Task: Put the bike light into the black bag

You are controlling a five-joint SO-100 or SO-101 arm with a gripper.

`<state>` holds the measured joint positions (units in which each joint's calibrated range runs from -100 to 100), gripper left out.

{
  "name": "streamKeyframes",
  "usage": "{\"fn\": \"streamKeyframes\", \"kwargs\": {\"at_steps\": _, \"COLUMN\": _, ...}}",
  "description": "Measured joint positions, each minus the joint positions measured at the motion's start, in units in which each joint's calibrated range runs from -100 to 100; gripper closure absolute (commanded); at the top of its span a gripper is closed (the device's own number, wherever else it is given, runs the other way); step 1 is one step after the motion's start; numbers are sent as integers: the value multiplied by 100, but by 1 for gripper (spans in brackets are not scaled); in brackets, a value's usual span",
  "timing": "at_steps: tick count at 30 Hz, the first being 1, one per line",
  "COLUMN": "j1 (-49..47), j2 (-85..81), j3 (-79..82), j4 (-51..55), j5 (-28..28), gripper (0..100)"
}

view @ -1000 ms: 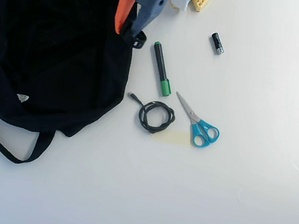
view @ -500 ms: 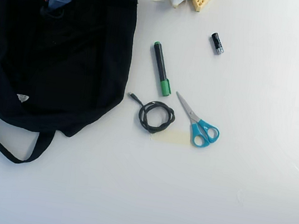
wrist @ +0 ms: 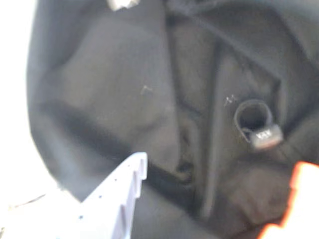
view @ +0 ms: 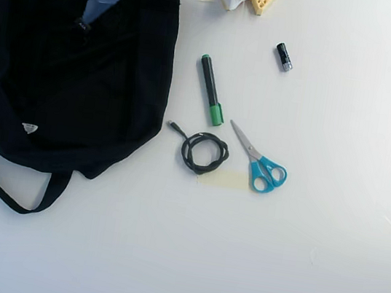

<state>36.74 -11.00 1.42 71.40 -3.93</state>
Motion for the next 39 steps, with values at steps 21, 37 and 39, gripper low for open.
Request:
{"fn": "streamKeyframes", "kwargs": {"at_steps": 21, "j1": -3204, "j2": -5820, "j3": 3860, "j4": 1932, "j5": 537, "gripper": 98}}
{"fn": "streamKeyframes", "kwargs": {"at_steps": 37, "j1": -3608, "j2": -7688, "j3": 8443, "j4": -816, "j5": 547, "gripper": 98}}
{"fn": "streamKeyframes", "kwargs": {"at_steps": 39, "j1": -3696, "j2": -8012, "j3": 9096, "j4": -962, "j5": 562, "gripper": 98}}
